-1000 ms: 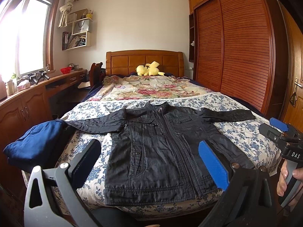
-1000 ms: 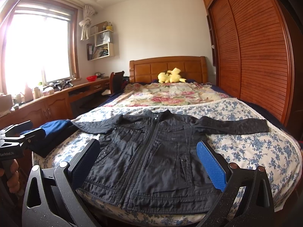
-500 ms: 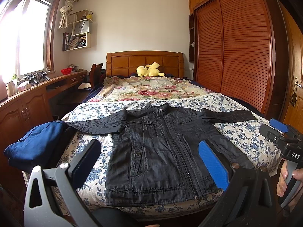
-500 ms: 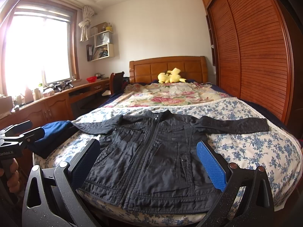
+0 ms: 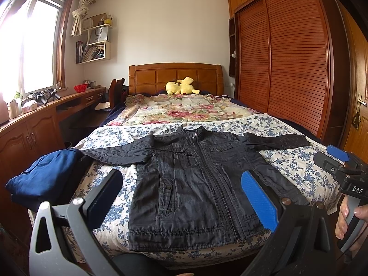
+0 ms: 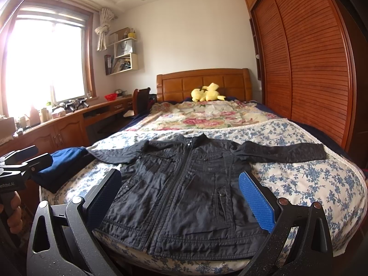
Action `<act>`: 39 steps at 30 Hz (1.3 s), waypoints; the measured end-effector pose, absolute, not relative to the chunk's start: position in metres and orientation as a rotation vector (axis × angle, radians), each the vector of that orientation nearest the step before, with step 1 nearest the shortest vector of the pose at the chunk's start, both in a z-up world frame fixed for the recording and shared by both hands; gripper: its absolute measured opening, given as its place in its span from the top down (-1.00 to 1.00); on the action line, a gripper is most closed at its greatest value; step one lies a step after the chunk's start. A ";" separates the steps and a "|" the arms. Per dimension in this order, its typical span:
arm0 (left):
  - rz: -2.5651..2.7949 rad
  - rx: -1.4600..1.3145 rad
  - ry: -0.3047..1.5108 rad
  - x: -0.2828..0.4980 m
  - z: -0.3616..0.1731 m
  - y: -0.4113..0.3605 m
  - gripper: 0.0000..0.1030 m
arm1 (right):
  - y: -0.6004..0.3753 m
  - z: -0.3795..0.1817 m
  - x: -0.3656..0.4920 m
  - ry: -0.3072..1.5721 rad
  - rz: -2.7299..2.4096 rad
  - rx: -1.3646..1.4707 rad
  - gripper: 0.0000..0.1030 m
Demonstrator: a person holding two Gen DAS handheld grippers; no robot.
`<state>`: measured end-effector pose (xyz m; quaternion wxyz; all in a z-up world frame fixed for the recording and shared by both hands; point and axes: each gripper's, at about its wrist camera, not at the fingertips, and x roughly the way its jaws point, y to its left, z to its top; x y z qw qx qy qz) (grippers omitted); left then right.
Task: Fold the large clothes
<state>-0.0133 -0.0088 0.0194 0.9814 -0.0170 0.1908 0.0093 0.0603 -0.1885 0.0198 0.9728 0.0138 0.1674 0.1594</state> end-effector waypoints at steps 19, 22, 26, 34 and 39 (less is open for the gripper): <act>0.024 -0.033 0.392 -0.009 0.017 -0.007 -1.00 | -0.189 0.019 0.061 0.338 0.322 0.028 -1.00; 0.026 -0.036 0.403 -0.005 0.012 -0.004 -1.00 | -0.190 0.017 0.062 0.343 0.327 0.028 -1.00; 0.036 -0.040 0.425 0.004 0.000 0.003 -1.00 | -0.189 0.007 0.067 0.351 0.336 0.019 -1.00; 0.073 -0.023 0.493 0.039 -0.037 0.022 -1.00 | -0.185 -0.031 0.108 0.415 0.364 0.007 -1.00; 0.104 -0.029 0.551 0.068 -0.063 0.042 -1.00 | -0.179 -0.056 0.145 0.459 0.382 0.001 -1.00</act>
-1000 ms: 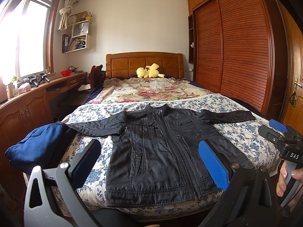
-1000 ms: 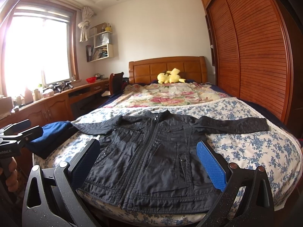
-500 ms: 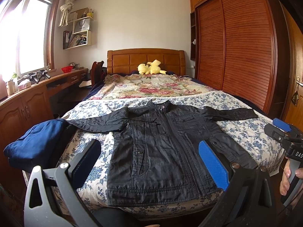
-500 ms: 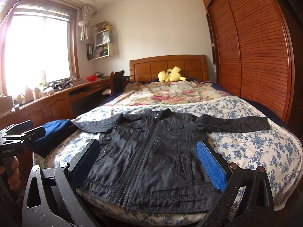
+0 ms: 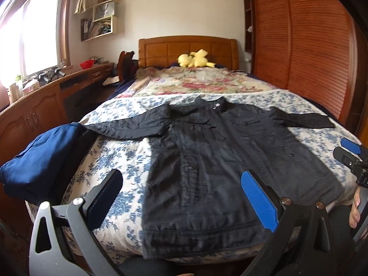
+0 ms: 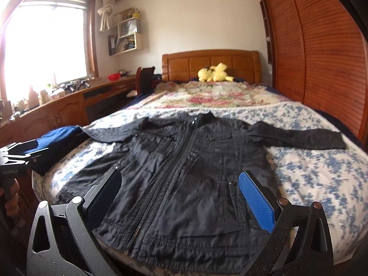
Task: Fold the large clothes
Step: 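Grasp the jacket's front panel hem with the left gripper and lift it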
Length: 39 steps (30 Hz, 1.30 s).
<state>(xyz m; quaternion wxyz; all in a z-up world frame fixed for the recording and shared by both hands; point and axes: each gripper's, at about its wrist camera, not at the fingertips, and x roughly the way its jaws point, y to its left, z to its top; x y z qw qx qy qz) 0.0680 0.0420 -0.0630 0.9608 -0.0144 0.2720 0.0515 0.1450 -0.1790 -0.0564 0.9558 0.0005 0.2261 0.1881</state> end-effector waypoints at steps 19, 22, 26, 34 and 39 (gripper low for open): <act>0.230 -0.022 0.704 0.141 -0.124 0.129 -1.00 | -0.077 -0.113 0.321 0.601 0.573 -0.043 -1.00; 0.225 -0.031 0.748 0.157 -0.133 0.147 -1.00 | -0.069 -0.127 0.332 0.621 0.600 -0.038 -1.00; 0.211 -0.067 0.799 0.179 -0.142 0.171 -1.00 | -0.061 -0.155 0.335 0.673 0.618 -0.071 -1.00; 0.168 -0.185 0.827 0.241 -0.153 0.225 -0.99 | -0.052 -0.159 0.331 0.661 0.630 -0.121 -1.00; 0.175 -0.228 0.836 0.279 -0.161 0.251 -0.82 | -0.052 -0.160 0.333 0.658 0.633 -0.111 -1.00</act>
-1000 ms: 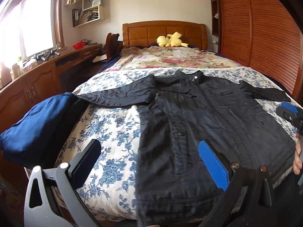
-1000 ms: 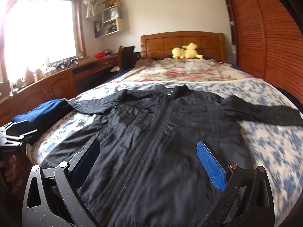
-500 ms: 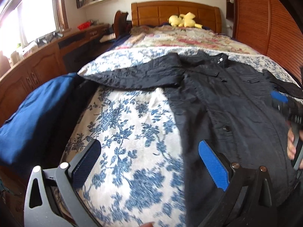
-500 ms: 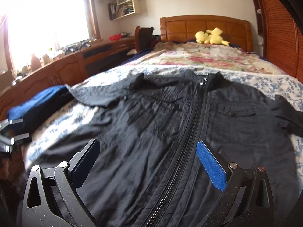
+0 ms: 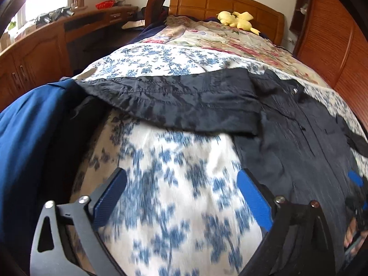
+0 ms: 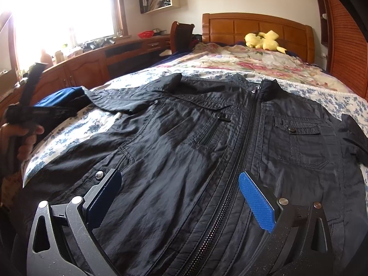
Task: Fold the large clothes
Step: 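Grasp the jacket's front panel hem with the left gripper and lift it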
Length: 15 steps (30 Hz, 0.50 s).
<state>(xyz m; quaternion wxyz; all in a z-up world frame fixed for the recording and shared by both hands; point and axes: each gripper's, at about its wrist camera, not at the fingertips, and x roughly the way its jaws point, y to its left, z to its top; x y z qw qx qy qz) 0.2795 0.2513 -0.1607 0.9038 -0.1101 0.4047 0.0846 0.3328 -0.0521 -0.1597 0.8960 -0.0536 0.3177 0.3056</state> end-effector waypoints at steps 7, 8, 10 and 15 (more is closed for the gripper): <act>0.221 -0.393 0.842 0.323 -0.177 0.298 -0.45 | -0.052 -0.161 0.333 0.662 0.641 -0.108 -1.00; 0.224 -0.409 0.843 0.327 -0.180 0.303 -0.43 | -0.052 -0.161 0.333 0.664 0.643 -0.106 -1.00; 0.249 -0.427 0.841 0.333 -0.186 0.312 -0.42 | -0.051 -0.161 0.334 0.668 0.645 -0.105 -1.00; 0.280 -0.451 0.859 0.350 -0.200 0.325 -0.27 | -0.049 -0.161 0.333 0.664 0.646 -0.115 -1.00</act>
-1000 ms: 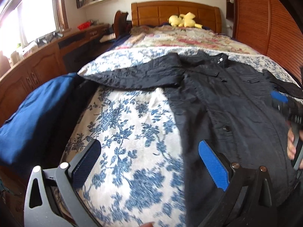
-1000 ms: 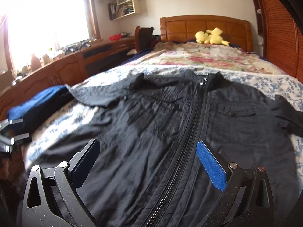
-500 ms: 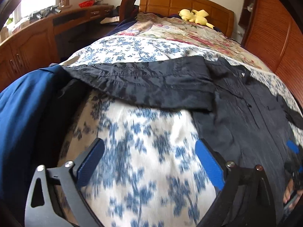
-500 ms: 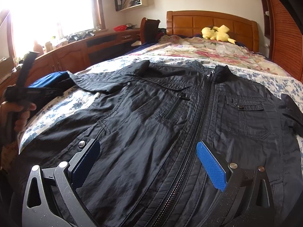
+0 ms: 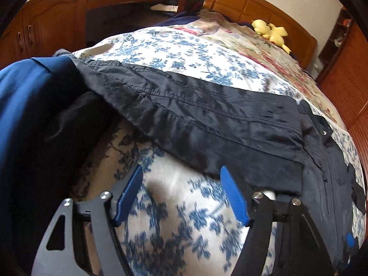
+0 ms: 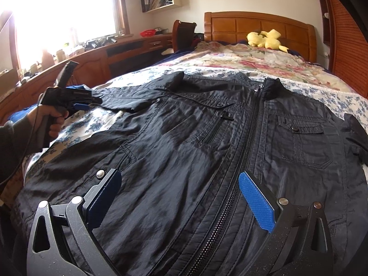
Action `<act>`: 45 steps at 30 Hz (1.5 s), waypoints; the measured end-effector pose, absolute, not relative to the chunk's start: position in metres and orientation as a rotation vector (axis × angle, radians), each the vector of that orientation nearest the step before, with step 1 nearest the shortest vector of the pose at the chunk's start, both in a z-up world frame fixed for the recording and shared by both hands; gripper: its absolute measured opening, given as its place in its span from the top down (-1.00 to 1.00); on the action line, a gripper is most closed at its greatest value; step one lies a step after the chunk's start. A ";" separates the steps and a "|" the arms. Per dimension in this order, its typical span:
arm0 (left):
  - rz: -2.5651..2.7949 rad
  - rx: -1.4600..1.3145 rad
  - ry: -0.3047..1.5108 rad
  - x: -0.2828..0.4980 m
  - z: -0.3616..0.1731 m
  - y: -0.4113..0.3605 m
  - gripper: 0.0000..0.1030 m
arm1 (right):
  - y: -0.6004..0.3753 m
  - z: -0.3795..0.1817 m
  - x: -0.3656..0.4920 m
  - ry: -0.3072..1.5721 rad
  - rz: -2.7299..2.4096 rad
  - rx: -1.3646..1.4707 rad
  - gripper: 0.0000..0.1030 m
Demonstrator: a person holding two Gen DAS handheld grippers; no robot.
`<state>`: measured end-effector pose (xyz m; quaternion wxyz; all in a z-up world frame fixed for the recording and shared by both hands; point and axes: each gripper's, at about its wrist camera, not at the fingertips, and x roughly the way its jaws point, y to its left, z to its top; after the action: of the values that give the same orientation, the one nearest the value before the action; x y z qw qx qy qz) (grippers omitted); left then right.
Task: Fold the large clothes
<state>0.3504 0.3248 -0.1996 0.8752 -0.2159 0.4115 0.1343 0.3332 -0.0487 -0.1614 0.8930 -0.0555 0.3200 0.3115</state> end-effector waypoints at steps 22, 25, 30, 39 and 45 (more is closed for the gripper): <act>0.311 -0.229 0.769 0.389 -0.138 0.267 1.00 | -0.054 -0.157 0.330 0.643 0.660 -0.095 -1.00; 0.256 -0.177 0.739 0.388 -0.111 0.236 1.00 | -0.058 -0.153 0.330 0.650 0.659 -0.082 -1.00; 0.165 -0.088 0.688 0.390 -0.066 0.177 1.00 | -0.075 -0.142 0.323 0.639 0.637 -0.079 -1.00; 0.037 -0.038 0.689 0.385 -0.053 0.084 1.00 | -0.127 -0.127 0.321 0.598 0.551 -0.048 -1.00; 0.008 -0.025 0.766 0.364 -0.073 0.067 0.99 | -0.138 -0.125 0.316 0.583 0.540 -0.050 -1.00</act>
<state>0.3636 0.0674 -0.0731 0.9275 -0.0123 0.3736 0.0040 0.3163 -0.1381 -0.1247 0.9218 -0.0246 0.2841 0.2628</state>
